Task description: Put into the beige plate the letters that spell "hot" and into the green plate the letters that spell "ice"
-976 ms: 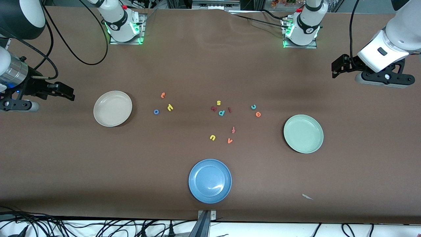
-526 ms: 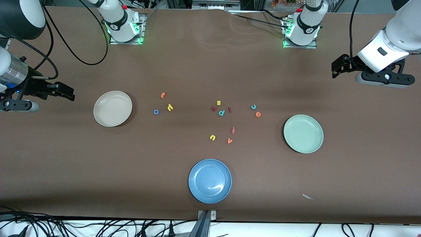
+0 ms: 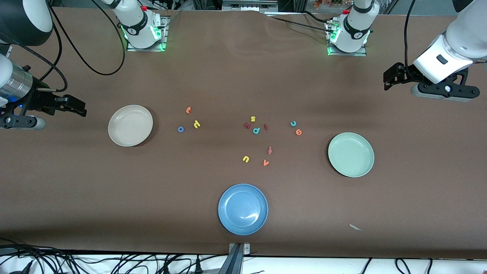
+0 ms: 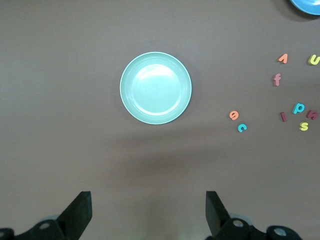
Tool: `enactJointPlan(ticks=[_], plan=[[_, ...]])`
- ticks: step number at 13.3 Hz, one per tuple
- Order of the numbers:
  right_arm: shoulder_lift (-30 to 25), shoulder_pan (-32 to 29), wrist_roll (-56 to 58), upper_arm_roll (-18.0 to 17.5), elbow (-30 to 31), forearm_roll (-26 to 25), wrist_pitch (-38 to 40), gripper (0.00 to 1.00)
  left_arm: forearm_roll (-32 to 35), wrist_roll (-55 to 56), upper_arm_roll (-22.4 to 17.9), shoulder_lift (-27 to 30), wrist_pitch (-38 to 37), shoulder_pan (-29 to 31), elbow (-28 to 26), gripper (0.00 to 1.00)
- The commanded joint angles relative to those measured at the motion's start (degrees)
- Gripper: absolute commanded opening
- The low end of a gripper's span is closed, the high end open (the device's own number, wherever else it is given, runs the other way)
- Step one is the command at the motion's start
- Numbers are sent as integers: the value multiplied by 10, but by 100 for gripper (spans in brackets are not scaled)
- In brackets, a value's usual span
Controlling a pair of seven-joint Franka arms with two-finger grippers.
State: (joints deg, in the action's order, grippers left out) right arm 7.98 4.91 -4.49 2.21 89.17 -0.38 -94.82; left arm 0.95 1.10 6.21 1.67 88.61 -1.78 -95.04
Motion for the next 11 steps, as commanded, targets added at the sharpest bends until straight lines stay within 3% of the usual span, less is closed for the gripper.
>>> enactJointPlan(ticks=[1, 11], plan=[[-2, 0, 2, 0, 4, -2, -5, 100, -2, -1, 2, 6, -10, 1, 3, 100], [-2, 0, 2, -1, 4, -1, -4, 100, -2, -1, 2, 6, -21, -2, 4, 100]])
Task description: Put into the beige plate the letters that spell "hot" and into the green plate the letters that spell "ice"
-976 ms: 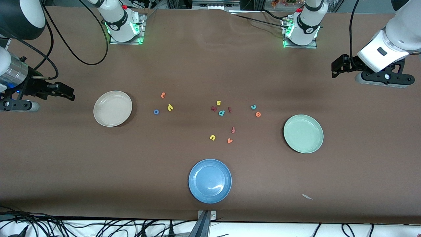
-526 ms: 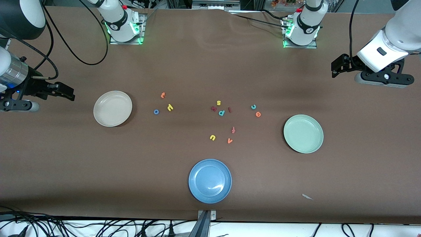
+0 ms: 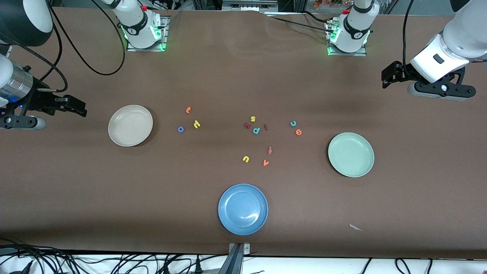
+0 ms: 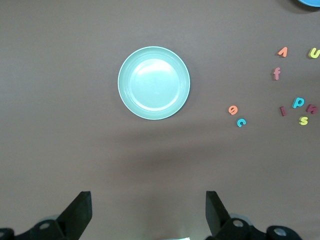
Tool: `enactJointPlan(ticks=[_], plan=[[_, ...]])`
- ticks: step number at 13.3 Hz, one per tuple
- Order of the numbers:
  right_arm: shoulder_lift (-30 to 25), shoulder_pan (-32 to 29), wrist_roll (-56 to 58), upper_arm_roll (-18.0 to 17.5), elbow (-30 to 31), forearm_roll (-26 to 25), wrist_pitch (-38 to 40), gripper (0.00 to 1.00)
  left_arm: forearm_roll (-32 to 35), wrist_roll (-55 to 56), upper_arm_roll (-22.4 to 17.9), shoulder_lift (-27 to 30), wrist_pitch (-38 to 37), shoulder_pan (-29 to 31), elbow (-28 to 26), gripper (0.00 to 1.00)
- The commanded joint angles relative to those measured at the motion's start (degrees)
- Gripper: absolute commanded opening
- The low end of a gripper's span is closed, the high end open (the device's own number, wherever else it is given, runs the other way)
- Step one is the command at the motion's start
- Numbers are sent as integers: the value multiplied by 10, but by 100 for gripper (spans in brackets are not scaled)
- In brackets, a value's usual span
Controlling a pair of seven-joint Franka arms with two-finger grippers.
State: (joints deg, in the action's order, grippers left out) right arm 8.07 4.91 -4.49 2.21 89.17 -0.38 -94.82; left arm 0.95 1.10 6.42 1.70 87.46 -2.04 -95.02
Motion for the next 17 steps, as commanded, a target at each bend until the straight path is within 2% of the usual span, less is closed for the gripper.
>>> enactJointPlan(ticks=[1, 17], plan=[[-2, 0, 2, -1, 4, -1, -4, 100, -2, -1, 0, 6, -10, 1, 4, 100], [-2, 1, 2, -1, 4, -1, -3, 100, -2, -3, -1, -11, -5, 4, 17, 100]])
